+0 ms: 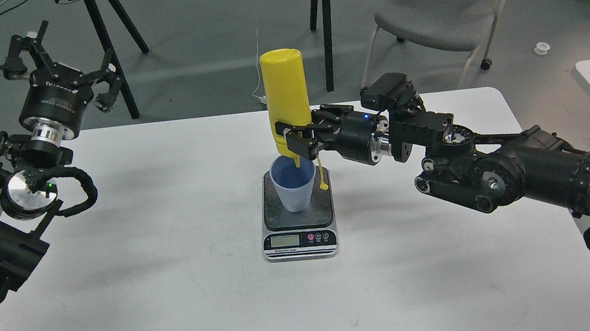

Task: Pour seasoning into cup on scale with both arms
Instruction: 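Turn the bottle upright and carry it back beside the scale, then lower the yellow bottle onto the table with the right gripper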

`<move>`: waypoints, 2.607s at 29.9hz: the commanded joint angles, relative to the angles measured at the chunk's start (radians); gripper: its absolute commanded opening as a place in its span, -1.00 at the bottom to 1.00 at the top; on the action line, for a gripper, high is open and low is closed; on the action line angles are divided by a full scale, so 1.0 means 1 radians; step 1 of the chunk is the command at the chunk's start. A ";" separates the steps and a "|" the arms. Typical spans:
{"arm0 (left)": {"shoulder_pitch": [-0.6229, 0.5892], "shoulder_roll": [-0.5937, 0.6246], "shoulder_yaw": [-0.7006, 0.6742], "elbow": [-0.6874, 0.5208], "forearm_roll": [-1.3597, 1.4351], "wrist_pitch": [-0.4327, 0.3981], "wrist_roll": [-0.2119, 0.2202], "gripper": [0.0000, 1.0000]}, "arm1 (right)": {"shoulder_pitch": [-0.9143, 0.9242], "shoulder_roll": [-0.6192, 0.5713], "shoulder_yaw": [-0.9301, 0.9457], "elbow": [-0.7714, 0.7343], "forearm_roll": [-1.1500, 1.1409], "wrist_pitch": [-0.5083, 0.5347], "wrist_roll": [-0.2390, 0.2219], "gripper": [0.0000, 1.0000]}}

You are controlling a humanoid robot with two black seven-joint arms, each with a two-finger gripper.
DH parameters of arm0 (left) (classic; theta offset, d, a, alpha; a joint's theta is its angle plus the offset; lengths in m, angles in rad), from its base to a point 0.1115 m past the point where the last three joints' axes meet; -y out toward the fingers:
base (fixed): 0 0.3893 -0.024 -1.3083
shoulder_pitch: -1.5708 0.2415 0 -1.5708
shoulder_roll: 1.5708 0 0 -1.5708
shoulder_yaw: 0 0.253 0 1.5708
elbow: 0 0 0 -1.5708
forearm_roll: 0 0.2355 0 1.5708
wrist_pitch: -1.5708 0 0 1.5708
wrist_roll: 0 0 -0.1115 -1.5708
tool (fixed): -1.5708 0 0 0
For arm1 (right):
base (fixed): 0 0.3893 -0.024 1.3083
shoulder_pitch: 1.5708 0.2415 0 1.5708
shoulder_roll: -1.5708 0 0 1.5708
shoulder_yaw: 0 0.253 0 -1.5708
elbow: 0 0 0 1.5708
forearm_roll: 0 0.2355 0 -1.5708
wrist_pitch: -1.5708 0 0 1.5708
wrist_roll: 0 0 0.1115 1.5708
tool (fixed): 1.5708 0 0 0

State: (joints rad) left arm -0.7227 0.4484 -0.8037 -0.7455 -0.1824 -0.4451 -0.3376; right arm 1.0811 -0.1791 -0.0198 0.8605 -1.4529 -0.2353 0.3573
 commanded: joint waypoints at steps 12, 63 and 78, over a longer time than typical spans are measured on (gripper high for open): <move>-0.009 0.007 -0.002 -0.008 0.000 0.006 0.002 0.99 | -0.007 -0.299 0.291 0.290 0.747 0.227 -0.058 -0.29; -0.009 0.009 0.029 -0.052 0.001 0.031 -0.008 0.99 | -0.823 0.010 0.825 0.038 1.844 0.724 -0.051 0.56; -0.011 -0.004 0.029 -0.054 0.001 0.031 -0.008 0.99 | -0.987 -0.112 0.913 0.206 1.843 0.724 -0.034 0.97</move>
State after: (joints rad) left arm -0.7352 0.4449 -0.7745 -0.7986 -0.1810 -0.4131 -0.3448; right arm 0.1302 -0.2657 0.8902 1.0416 0.3896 0.4885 0.3175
